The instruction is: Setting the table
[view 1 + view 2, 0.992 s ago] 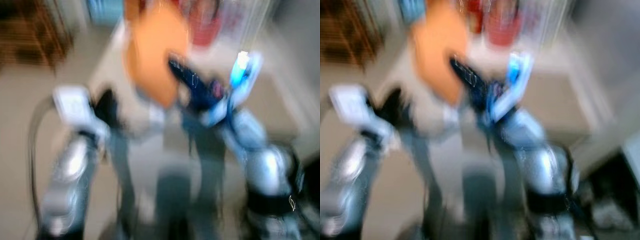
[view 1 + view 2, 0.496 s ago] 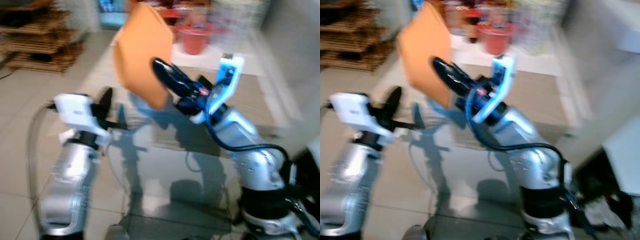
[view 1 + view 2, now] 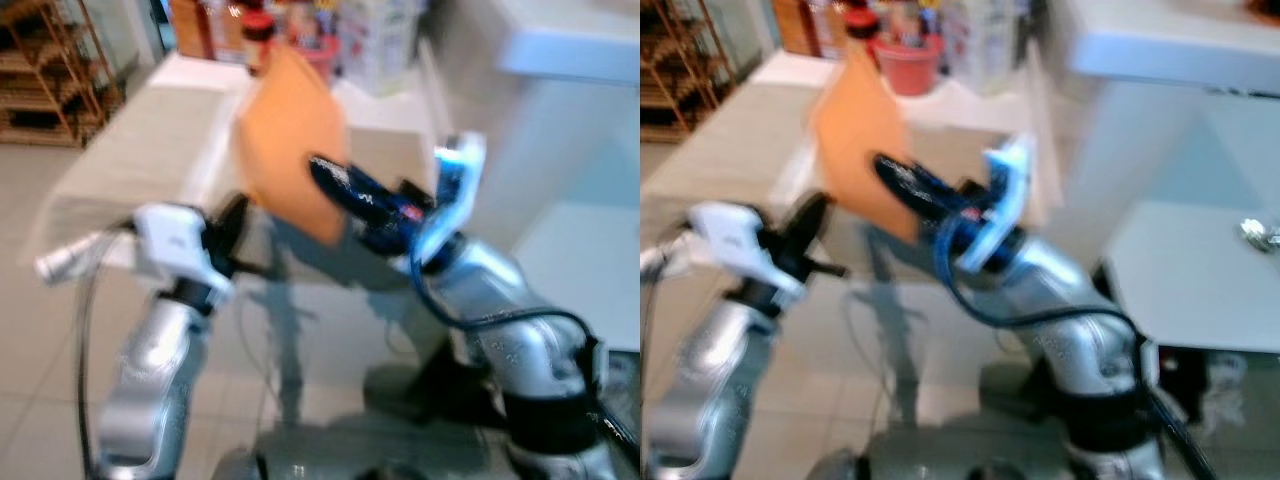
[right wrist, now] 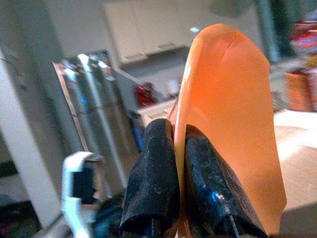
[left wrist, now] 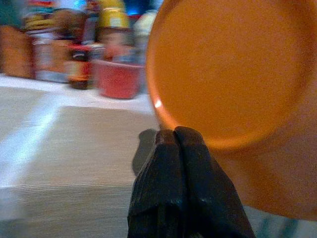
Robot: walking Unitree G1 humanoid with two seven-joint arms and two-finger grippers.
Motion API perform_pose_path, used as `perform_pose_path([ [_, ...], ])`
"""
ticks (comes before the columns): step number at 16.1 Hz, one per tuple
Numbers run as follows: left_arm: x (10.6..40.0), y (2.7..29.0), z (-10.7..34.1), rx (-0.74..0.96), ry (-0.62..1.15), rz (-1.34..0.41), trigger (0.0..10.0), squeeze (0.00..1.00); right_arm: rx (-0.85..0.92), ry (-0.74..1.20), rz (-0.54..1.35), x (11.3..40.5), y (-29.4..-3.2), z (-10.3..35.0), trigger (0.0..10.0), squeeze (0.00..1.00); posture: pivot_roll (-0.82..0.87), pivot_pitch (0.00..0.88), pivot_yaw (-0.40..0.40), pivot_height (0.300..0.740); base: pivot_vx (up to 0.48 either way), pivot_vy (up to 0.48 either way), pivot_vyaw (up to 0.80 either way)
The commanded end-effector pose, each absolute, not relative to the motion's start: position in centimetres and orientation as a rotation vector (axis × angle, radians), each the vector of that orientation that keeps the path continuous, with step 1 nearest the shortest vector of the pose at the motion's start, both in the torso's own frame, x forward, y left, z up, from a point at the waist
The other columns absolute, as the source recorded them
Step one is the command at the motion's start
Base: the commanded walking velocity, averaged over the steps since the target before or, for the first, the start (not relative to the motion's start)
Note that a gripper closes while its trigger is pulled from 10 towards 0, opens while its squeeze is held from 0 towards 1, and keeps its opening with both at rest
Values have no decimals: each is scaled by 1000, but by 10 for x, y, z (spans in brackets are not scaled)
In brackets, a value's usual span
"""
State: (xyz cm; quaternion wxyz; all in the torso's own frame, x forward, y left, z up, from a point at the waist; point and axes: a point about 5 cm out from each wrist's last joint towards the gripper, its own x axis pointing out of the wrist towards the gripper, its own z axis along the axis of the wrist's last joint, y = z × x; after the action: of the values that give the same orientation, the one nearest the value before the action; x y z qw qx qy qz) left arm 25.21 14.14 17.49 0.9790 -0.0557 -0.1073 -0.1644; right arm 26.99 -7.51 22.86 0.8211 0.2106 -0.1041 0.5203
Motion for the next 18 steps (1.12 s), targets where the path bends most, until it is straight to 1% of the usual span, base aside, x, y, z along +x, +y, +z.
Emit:
perform_pose_path([
  [1, 250, 143, 177, -111, -232, -343, 10000, 0, 438, -243, 1176, 263, -69, 233, 10000, 0, -81, 89, -14, 740, 0, -458, 0],
  [4, 247, 145, 174, -114, -223, -363, 10000, 0, 422, -184, 1198, 258, -77, 218, 10000, 0, -82, 88, -14, 740, 0, -458, 0],
  [8, 245, 150, 168, -103, -204, -377, 10000, 0, 373, -144, 1232, 252, -94, 212, 10000, 0, -85, 82, -8, 740, 0, -458, 0],
  [13, 242, 152, 159, -93, -170, -392, 10000, 0, 313, -119, 1127, 262, -109, 206, 10000, 0, -87, 83, -3, 740, 0, -458, 0],
  [18, 241, 149, 160, -96, -172, -407, 10000, 0, 308, -159, 1024, 273, -118, 211, 10000, 0, -88, 89, 1, 740, 0, -458, 0],
])
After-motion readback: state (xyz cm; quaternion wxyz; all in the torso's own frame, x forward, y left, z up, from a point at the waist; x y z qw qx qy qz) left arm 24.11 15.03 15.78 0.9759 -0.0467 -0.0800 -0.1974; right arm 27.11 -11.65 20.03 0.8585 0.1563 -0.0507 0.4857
